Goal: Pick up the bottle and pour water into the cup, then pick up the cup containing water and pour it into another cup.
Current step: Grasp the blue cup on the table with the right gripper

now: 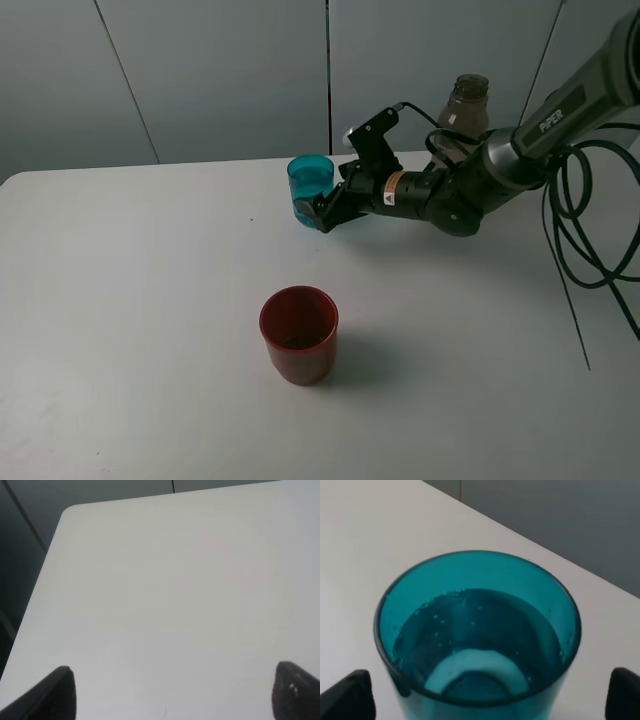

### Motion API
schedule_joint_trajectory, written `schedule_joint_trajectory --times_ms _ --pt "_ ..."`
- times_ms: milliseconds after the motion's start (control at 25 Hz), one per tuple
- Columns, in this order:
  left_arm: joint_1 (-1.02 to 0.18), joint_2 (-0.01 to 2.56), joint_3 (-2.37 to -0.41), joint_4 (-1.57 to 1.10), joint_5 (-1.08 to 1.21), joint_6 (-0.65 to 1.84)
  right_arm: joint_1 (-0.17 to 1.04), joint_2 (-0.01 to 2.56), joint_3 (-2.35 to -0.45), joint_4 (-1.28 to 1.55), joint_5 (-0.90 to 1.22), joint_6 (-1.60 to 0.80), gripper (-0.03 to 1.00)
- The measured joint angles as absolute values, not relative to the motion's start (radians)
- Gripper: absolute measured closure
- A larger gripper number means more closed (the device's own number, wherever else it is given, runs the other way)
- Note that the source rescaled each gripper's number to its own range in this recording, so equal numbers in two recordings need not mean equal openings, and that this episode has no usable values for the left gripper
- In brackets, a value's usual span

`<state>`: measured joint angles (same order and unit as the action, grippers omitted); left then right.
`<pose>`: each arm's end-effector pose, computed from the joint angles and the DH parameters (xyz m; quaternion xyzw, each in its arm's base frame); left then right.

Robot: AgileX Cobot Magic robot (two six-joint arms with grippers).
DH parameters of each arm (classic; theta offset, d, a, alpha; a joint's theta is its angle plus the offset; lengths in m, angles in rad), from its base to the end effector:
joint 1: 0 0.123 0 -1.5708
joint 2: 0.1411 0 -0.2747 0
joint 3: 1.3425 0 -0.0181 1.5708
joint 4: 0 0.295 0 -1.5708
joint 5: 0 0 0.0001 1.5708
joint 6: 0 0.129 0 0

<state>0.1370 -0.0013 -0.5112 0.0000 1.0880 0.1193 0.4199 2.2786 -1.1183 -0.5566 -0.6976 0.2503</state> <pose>0.0745 0.0103 0.2821 -0.0076 0.8570 0.0658 0.5110 0.4131 0.2323 0.0006 -0.3397 0.7688 0.2038 0.5019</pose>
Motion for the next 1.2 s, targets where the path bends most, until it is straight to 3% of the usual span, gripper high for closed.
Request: schedule_joint_trajectory --times_ms 1200 --pt "0.137 -0.001 -0.511 0.000 1.088 0.123 0.454 2.406 -1.274 -0.589 -0.706 0.278 -0.03"
